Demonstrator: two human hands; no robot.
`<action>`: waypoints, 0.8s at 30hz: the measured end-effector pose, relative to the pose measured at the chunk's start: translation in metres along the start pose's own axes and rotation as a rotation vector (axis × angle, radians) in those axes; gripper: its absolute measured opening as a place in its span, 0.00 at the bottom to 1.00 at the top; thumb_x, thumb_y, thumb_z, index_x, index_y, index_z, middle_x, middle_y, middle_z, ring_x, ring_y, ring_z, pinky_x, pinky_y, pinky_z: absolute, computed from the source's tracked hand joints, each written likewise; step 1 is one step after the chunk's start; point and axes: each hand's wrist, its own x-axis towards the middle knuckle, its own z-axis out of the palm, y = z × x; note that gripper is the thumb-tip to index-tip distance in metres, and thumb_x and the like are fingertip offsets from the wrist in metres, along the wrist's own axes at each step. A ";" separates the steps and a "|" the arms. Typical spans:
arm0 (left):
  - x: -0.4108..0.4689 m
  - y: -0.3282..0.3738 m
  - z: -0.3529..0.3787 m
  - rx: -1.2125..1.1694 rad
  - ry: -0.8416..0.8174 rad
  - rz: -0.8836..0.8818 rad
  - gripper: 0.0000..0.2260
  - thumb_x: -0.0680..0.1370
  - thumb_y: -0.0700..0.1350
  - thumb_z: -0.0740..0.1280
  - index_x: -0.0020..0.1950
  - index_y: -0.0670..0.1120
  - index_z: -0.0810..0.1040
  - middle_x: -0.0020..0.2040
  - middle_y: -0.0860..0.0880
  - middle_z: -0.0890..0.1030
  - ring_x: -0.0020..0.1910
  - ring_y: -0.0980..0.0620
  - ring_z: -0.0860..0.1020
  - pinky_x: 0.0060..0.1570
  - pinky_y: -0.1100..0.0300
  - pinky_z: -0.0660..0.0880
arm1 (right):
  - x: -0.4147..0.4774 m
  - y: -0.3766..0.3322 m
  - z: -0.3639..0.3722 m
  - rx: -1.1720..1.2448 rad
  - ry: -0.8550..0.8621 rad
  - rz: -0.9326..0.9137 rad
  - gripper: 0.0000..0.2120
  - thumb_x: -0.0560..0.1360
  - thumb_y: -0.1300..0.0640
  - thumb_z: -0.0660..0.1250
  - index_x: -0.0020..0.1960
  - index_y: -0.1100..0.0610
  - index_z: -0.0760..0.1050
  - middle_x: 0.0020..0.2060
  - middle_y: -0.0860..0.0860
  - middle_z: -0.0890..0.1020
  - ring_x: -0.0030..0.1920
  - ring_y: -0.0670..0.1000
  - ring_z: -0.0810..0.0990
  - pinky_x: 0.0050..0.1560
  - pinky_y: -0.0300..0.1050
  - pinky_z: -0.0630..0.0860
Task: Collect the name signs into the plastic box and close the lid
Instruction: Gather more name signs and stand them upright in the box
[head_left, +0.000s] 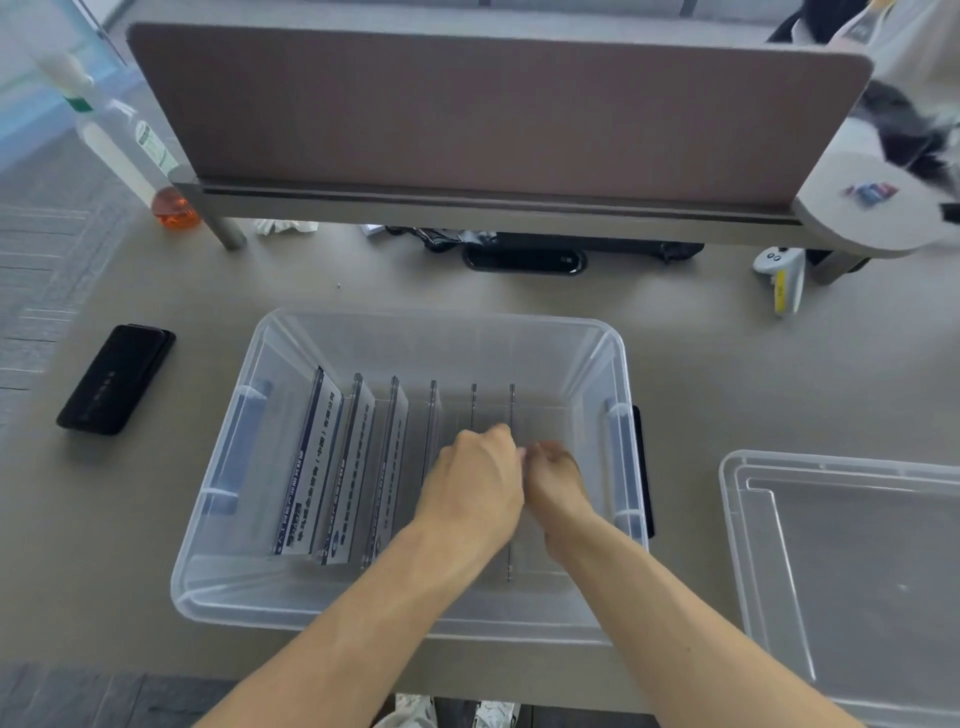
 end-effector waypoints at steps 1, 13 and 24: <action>0.000 0.002 -0.014 -0.044 0.035 0.005 0.14 0.84 0.52 0.59 0.59 0.44 0.77 0.48 0.43 0.85 0.49 0.40 0.84 0.49 0.49 0.81 | -0.011 -0.010 -0.004 0.016 0.028 -0.052 0.22 0.83 0.49 0.53 0.74 0.55 0.67 0.68 0.54 0.76 0.68 0.58 0.75 0.67 0.55 0.73; -0.024 0.059 -0.188 -0.716 0.353 0.117 0.06 0.81 0.47 0.69 0.56 0.57 0.79 0.53 0.54 0.83 0.53 0.53 0.83 0.57 0.43 0.80 | -0.175 -0.146 -0.077 0.203 -0.053 -0.541 0.18 0.82 0.45 0.60 0.70 0.48 0.70 0.50 0.40 0.78 0.51 0.42 0.77 0.59 0.46 0.75; -0.029 0.196 -0.113 -0.834 -0.089 0.291 0.11 0.81 0.50 0.68 0.63 0.52 0.77 0.56 0.52 0.82 0.56 0.53 0.81 0.55 0.50 0.81 | -0.191 -0.101 -0.239 0.260 0.291 -0.537 0.11 0.80 0.44 0.63 0.59 0.45 0.76 0.53 0.45 0.81 0.60 0.48 0.80 0.67 0.56 0.76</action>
